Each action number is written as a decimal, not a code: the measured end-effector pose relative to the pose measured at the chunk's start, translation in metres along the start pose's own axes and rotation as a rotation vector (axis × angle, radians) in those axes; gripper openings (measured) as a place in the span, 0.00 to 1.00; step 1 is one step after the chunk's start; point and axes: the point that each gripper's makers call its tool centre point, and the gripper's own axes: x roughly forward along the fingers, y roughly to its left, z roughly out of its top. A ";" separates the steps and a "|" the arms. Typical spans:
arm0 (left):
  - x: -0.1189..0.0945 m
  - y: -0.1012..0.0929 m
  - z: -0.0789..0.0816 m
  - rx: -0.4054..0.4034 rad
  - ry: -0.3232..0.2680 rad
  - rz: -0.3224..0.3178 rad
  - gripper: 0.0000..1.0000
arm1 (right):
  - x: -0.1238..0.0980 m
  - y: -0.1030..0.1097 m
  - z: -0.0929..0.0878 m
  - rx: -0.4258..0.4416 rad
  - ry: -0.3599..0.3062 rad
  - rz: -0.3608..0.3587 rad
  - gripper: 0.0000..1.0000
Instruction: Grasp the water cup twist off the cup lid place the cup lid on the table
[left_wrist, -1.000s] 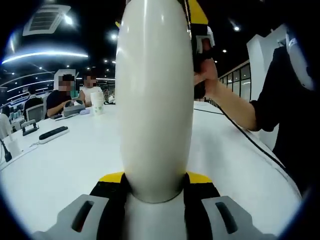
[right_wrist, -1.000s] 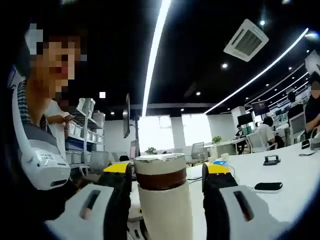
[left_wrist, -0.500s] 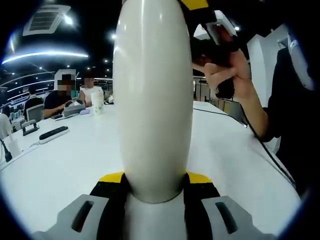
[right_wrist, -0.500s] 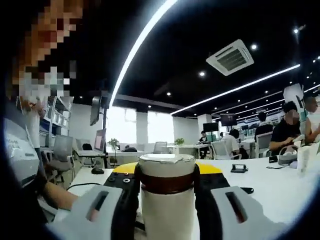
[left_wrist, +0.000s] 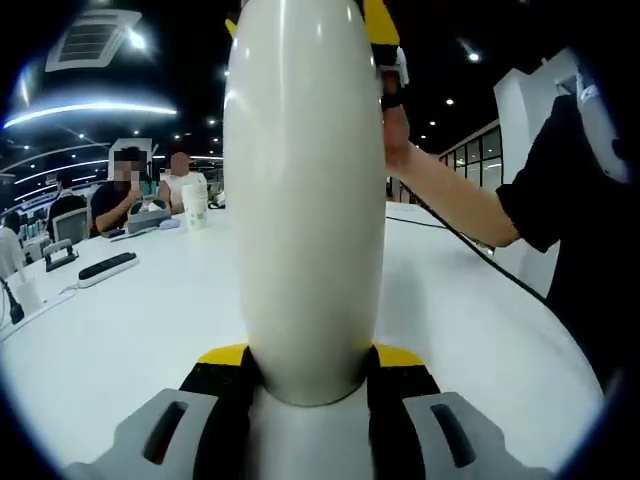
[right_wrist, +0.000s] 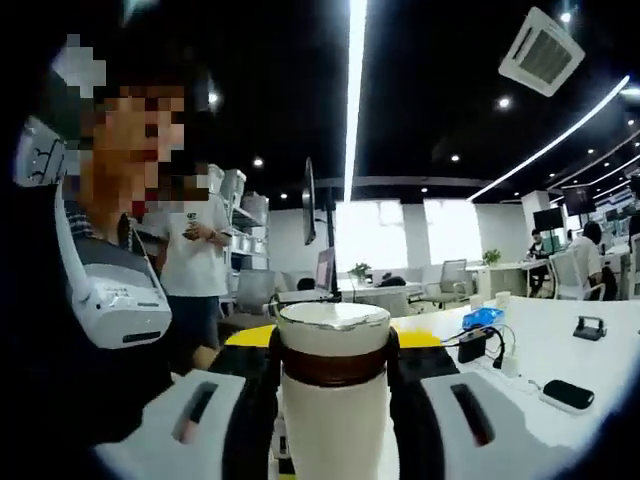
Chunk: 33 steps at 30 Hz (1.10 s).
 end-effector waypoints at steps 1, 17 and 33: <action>0.000 0.000 0.000 0.000 0.000 -0.001 0.46 | 0.001 0.000 0.000 -0.003 0.001 0.007 0.45; 0.002 0.000 0.000 -0.001 0.001 -0.001 0.46 | -0.006 -0.001 0.010 -0.118 -0.058 -0.649 0.59; 0.003 0.003 0.000 -0.002 0.003 0.002 0.46 | -0.001 -0.003 0.007 -0.080 -0.058 -0.275 0.48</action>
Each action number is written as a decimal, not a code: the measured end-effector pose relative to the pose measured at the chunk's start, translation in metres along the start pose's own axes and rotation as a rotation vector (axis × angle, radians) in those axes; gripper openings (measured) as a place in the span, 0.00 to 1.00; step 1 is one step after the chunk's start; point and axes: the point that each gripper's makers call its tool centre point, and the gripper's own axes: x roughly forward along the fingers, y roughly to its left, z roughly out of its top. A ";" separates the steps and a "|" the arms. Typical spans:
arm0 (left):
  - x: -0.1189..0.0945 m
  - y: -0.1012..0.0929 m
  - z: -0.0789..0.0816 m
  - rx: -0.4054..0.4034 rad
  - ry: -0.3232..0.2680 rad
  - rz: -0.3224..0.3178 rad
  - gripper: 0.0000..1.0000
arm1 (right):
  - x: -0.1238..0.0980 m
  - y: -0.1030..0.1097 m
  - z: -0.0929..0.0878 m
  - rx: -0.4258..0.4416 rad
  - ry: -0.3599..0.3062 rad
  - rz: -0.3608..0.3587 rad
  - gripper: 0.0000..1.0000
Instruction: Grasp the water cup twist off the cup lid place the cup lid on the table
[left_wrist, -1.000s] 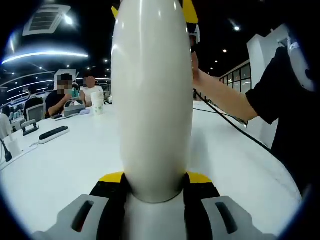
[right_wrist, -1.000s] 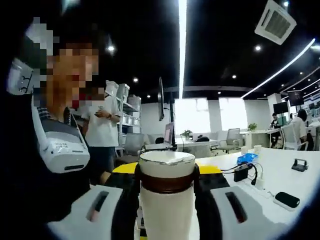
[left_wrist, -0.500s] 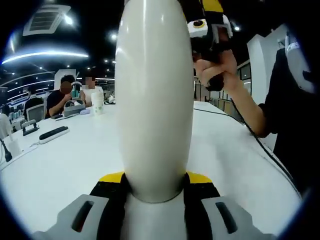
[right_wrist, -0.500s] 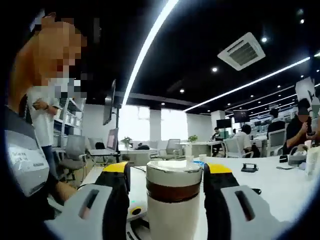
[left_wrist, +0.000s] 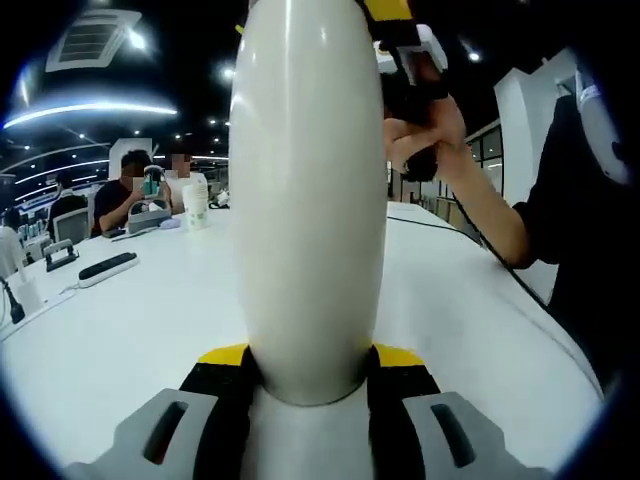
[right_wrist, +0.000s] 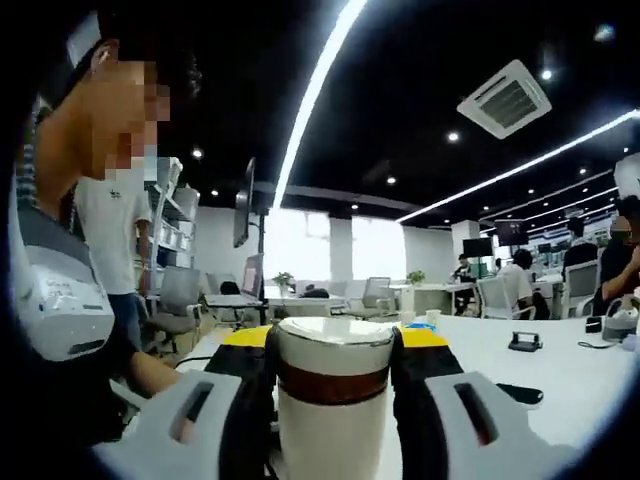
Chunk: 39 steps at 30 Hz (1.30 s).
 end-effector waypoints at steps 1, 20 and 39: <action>0.000 0.000 0.000 0.000 0.000 0.000 0.46 | -0.001 0.001 0.000 0.002 0.002 0.067 0.48; -0.001 0.000 0.000 0.000 -0.002 -0.003 0.46 | -0.011 -0.003 -0.007 0.008 -0.046 -0.182 0.64; -0.002 0.001 0.000 0.001 -0.001 0.004 0.46 | -0.006 -0.011 0.006 -0.045 -0.019 -0.373 0.47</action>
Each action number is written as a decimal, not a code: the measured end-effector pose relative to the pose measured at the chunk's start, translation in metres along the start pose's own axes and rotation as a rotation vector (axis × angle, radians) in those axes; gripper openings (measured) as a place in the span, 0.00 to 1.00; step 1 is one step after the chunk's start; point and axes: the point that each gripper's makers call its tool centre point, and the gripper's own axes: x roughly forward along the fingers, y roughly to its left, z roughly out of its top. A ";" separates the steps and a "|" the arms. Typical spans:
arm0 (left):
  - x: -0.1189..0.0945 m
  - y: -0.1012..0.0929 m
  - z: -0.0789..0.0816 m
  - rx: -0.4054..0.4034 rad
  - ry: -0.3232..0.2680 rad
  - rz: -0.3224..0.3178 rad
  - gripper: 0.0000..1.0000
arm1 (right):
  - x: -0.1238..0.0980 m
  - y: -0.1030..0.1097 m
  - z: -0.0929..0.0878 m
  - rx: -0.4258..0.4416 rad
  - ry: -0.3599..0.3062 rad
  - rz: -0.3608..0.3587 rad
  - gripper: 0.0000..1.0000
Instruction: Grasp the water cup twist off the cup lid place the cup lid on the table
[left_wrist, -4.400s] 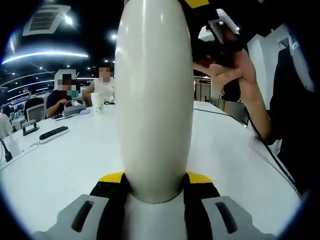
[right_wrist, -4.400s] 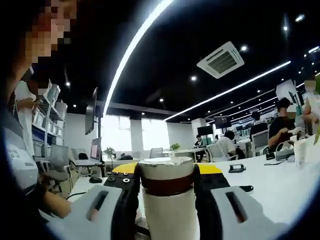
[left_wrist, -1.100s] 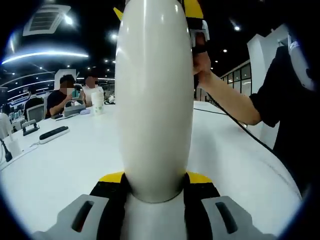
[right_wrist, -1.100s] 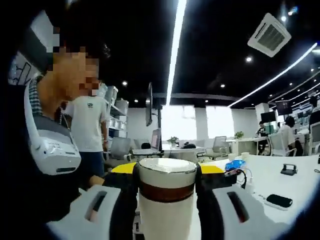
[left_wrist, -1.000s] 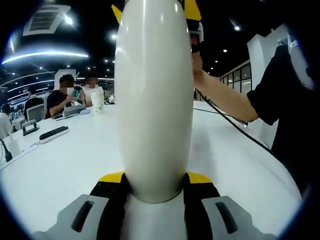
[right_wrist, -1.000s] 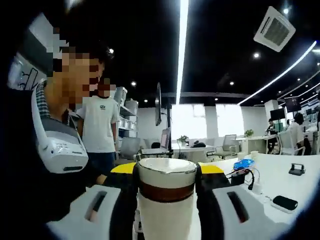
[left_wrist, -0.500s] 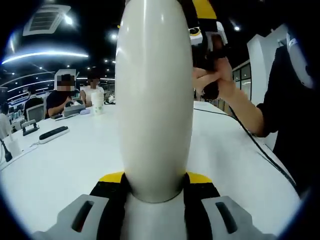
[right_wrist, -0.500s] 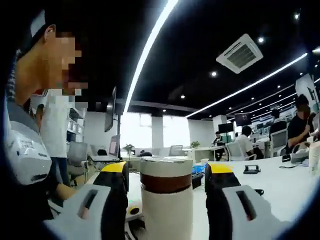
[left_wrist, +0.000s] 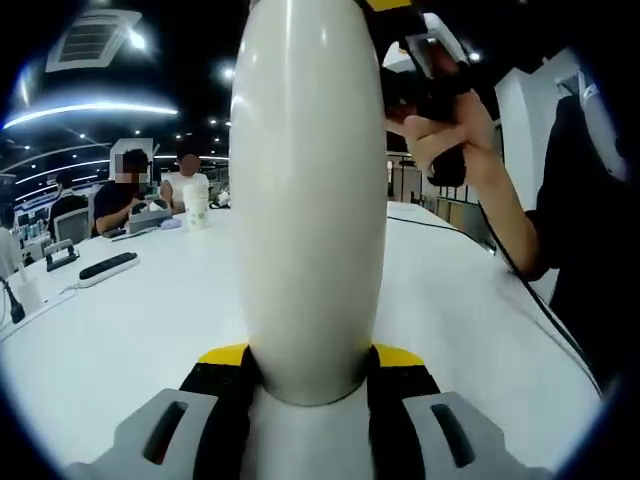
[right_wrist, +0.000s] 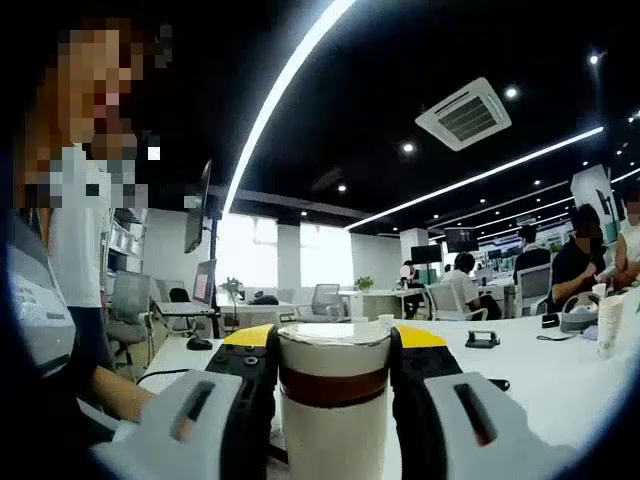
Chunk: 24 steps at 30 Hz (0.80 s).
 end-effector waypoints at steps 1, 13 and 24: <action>0.000 0.000 0.000 0.000 0.000 0.000 0.46 | 0.000 0.000 0.000 0.003 0.003 0.019 0.47; 0.000 -0.001 -0.001 -0.001 0.000 -0.002 0.46 | -0.001 0.015 -0.003 0.090 0.055 0.506 0.47; 0.001 -0.002 -0.001 0.000 0.000 -0.003 0.46 | -0.004 0.015 -0.005 0.106 0.063 0.557 0.47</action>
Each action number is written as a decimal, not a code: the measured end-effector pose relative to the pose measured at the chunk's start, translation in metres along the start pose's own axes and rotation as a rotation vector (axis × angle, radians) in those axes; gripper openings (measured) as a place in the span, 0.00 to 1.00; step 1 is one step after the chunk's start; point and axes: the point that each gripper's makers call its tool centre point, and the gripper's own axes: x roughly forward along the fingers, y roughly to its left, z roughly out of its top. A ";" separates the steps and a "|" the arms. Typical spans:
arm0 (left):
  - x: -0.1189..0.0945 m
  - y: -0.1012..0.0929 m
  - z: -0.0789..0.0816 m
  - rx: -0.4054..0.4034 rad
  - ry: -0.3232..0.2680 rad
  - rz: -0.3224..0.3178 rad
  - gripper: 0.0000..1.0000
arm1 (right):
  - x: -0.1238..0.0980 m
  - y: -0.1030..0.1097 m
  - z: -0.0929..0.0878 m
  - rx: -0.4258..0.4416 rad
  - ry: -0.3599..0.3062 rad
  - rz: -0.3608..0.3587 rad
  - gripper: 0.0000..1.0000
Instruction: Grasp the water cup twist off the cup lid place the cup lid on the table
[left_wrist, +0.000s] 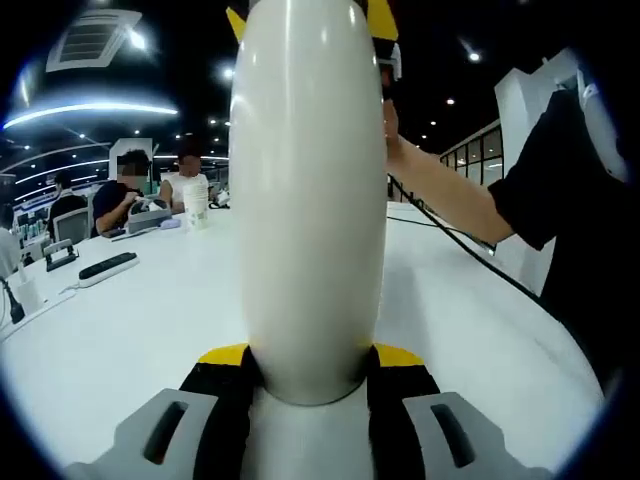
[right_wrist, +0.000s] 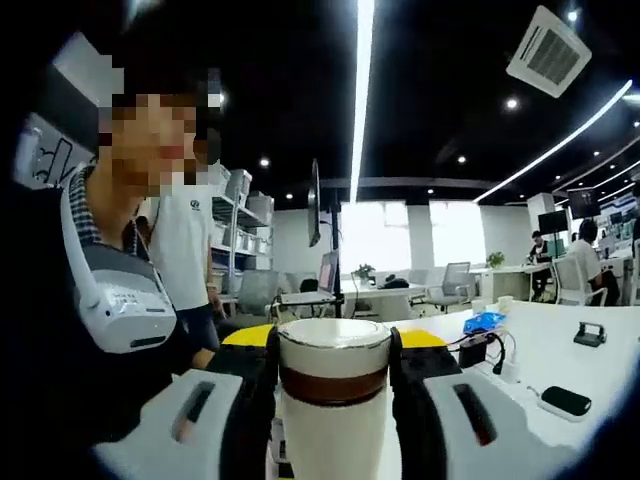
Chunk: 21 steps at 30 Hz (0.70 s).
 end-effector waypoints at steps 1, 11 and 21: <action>0.000 0.000 0.000 0.000 0.000 0.000 0.46 | -0.002 -0.003 -0.001 0.003 0.001 -0.040 0.51; 0.001 0.000 0.000 0.000 0.000 -0.001 0.46 | -0.021 0.009 0.014 -0.120 -0.051 -0.477 0.62; 0.000 -0.001 0.001 0.000 0.000 0.000 0.46 | -0.011 -0.002 0.010 -0.181 -0.047 -0.727 0.55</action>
